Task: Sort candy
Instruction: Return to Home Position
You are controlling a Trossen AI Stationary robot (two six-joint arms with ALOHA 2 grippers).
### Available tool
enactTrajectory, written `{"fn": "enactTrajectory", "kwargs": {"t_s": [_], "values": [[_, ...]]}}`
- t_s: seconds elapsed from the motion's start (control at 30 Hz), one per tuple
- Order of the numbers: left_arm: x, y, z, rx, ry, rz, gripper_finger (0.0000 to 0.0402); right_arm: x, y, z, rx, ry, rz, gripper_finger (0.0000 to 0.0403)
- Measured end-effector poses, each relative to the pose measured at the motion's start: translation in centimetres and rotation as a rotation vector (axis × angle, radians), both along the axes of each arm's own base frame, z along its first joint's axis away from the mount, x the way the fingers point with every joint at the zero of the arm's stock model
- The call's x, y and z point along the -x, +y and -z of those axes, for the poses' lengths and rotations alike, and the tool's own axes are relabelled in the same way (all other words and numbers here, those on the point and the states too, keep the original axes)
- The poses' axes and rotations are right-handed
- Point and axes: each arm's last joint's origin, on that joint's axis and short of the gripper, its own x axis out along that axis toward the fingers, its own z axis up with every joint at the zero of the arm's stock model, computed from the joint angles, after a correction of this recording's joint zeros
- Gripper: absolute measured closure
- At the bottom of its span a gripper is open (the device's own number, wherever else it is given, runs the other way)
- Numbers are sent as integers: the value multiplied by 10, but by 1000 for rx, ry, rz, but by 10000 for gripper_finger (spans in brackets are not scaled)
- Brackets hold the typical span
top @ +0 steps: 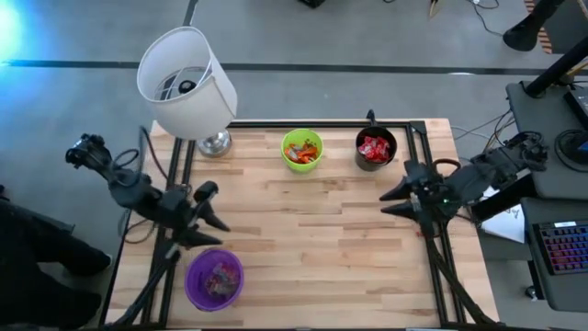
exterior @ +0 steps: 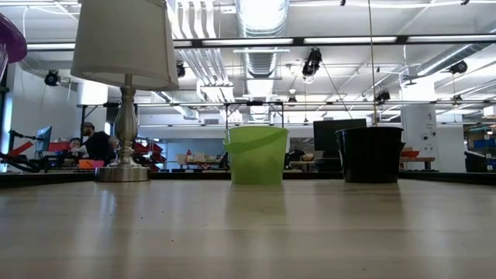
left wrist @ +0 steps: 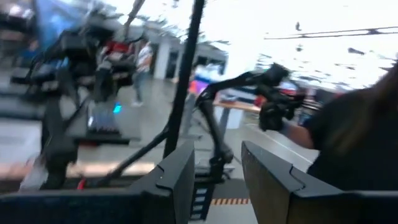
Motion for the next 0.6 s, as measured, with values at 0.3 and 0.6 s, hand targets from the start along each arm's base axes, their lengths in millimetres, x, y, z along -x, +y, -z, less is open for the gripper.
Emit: {"fn": "enactTrajectory", "kwargs": {"t_s": [0.3,0.6], "values": [[29,9,-33,-75,-62,75,287,9,11,-38,3,-370,-549,257],[53,28,-34,-67,34,89,287,42,-2,-50,35,-520,-731,257]]}}
